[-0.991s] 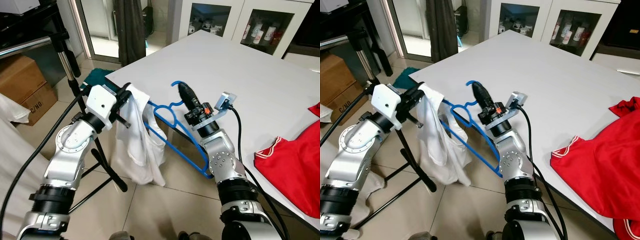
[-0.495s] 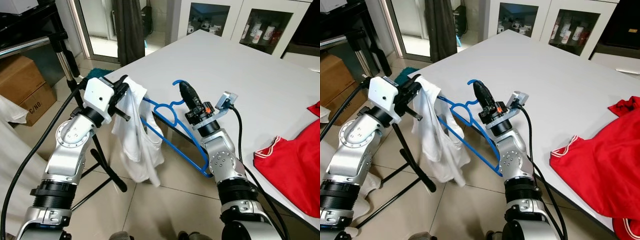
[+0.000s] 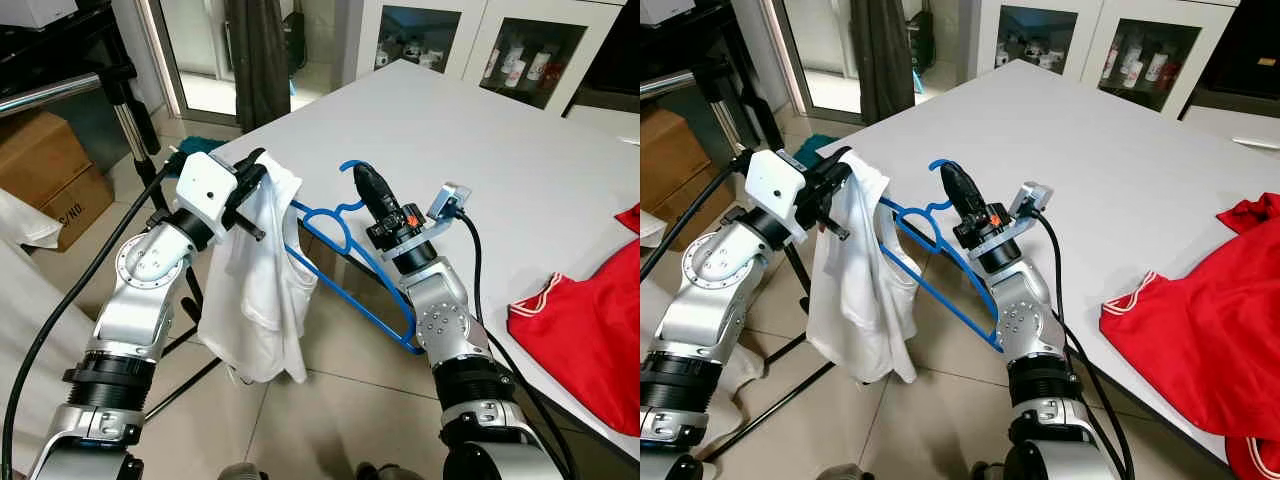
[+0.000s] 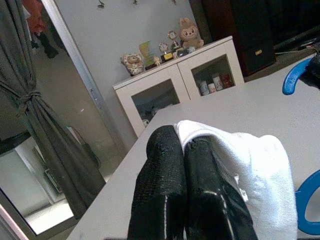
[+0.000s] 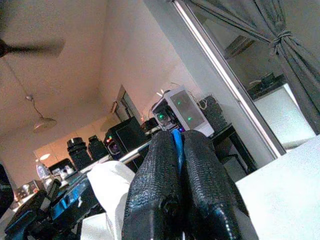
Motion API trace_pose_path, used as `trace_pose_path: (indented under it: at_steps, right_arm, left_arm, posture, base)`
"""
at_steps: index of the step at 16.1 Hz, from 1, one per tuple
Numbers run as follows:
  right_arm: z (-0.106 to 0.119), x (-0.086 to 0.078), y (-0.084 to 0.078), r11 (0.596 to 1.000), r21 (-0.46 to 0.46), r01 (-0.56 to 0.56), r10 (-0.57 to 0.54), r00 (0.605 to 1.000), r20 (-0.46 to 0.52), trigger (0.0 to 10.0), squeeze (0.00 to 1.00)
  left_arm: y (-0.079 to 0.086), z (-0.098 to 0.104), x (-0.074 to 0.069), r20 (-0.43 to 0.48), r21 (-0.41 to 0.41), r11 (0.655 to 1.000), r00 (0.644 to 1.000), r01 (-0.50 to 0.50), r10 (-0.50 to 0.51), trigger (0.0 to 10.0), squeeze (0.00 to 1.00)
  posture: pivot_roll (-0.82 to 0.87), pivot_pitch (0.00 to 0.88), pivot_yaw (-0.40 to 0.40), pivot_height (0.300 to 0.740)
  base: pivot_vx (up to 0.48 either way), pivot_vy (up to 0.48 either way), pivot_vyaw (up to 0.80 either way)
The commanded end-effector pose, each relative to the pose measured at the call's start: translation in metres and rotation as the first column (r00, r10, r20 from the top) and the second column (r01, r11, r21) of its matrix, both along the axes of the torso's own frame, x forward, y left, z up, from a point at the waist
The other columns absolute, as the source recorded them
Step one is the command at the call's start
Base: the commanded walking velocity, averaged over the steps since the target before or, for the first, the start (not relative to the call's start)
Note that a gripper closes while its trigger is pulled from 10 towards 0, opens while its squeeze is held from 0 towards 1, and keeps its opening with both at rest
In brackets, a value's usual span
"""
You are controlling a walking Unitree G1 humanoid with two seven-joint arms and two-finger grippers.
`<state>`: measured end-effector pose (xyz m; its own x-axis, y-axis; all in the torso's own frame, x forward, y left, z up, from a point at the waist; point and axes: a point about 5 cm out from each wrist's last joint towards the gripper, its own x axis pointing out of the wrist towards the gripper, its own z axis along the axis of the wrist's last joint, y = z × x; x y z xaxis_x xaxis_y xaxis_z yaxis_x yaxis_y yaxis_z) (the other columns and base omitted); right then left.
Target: Hang hanger
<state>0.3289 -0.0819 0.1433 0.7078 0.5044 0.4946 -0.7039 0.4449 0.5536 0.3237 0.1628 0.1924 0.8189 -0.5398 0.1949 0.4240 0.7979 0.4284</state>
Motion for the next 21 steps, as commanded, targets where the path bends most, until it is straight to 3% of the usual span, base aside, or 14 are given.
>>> trace_pose_path:
  at_steps: [1,12,18,21]
  right_arm:
    - [0.0114,0.0019,0.0101,0.999,0.027,-0.021,0.020,0.999,0.036,10.0,0.00]
    - [0.0122,0.0012,0.0103,0.999,0.030,-0.020,0.019,0.999,0.040,10.0,0.00]
    - [0.0111,0.0001,0.0097,1.000,0.025,-0.019,0.018,0.999,0.036,10.0,0.00]
    - [0.0128,0.0017,0.0094,1.000,0.024,-0.018,0.017,0.999,0.041,10.0,0.00]
  left_arm:
    - [-0.0035,0.0083,0.0017,0.034,0.013,1.000,0.999,0.024,-0.025,10.0,0.00]
    - [-0.0037,0.0091,0.0021,0.037,0.010,0.999,0.999,0.034,-0.034,10.0,0.00]
    - [-0.0056,0.0094,0.0009,0.032,-0.004,0.999,0.998,0.054,-0.054,10.0,0.00]
    - [-0.0057,0.0117,0.0006,0.031,0.054,0.992,0.993,0.116,-0.118,10.0,0.00]
  posture:
    - [0.08,0.000,0.023,0.740]
    - [0.08,0.000,0.028,0.740]
    - [0.08,0.000,0.028,0.740]
    - [0.08,0.000,0.027,0.740]
  base:
    - [0.296,0.000,0.00]
    - [0.329,-0.280,0.00]
    - [0.000,0.000,0.00]
    - [0.000,0.000,0.00]
